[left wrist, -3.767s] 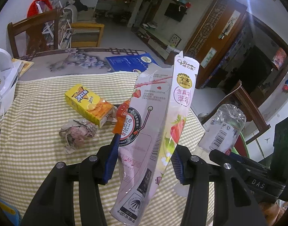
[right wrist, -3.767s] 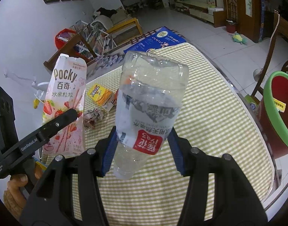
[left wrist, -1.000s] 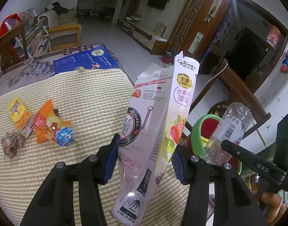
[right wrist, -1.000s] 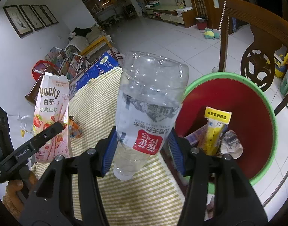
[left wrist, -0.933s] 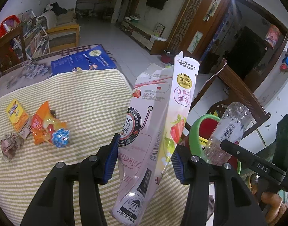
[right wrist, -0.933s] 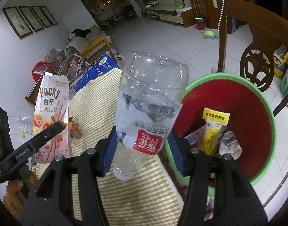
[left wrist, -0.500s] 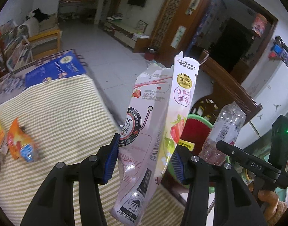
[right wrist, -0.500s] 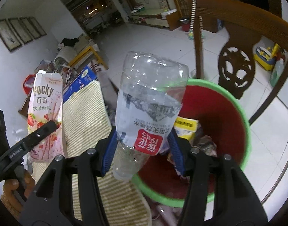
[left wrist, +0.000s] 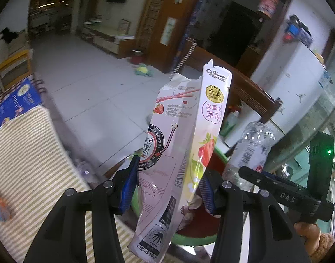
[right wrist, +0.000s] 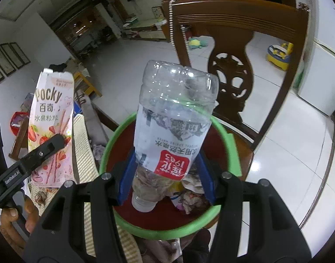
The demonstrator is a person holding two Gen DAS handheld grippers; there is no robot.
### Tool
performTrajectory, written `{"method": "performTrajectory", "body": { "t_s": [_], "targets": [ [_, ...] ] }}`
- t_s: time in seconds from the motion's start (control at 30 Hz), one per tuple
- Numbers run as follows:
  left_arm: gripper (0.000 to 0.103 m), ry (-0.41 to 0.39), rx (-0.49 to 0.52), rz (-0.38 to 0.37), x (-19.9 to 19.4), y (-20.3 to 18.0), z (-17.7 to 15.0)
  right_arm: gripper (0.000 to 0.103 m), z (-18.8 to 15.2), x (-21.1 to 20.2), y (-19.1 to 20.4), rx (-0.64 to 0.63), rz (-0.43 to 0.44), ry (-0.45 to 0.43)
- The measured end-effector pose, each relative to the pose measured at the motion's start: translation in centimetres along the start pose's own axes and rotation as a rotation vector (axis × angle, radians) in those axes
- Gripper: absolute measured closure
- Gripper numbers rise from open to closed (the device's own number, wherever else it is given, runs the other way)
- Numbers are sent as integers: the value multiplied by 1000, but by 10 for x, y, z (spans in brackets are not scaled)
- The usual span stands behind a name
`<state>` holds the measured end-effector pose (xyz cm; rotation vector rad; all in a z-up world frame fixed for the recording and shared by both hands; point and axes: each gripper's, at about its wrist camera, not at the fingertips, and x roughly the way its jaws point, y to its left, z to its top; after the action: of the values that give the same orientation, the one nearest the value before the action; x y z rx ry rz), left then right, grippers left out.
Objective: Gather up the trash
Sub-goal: 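Drop the Pocky box from the left tool into the bin while the right tool releases the bottle, then move both open tools back over the table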
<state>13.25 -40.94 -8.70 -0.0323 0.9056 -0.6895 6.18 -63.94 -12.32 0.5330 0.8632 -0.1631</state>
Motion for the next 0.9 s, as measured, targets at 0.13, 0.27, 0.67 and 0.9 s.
{"method": "performTrajectory", "body": {
  "t_s": [0.13, 0.27, 0.67, 0.9],
  "targets": [
    [55, 27, 9, -39, 13, -9, 2, 52, -3, -2, -3, 7, -22, -3],
    [55, 64, 8, -69, 23, -12, -1, 52, -5, -1, -5, 13, -33, 1],
    [36, 8, -95, -14, -9, 33, -15, 35, -6, -3, 17, 9, -44, -34],
    [36, -50, -225, 181, -69, 127, -48, 33, -17, 11, 85, -92, 25, -9]
  ]
}}
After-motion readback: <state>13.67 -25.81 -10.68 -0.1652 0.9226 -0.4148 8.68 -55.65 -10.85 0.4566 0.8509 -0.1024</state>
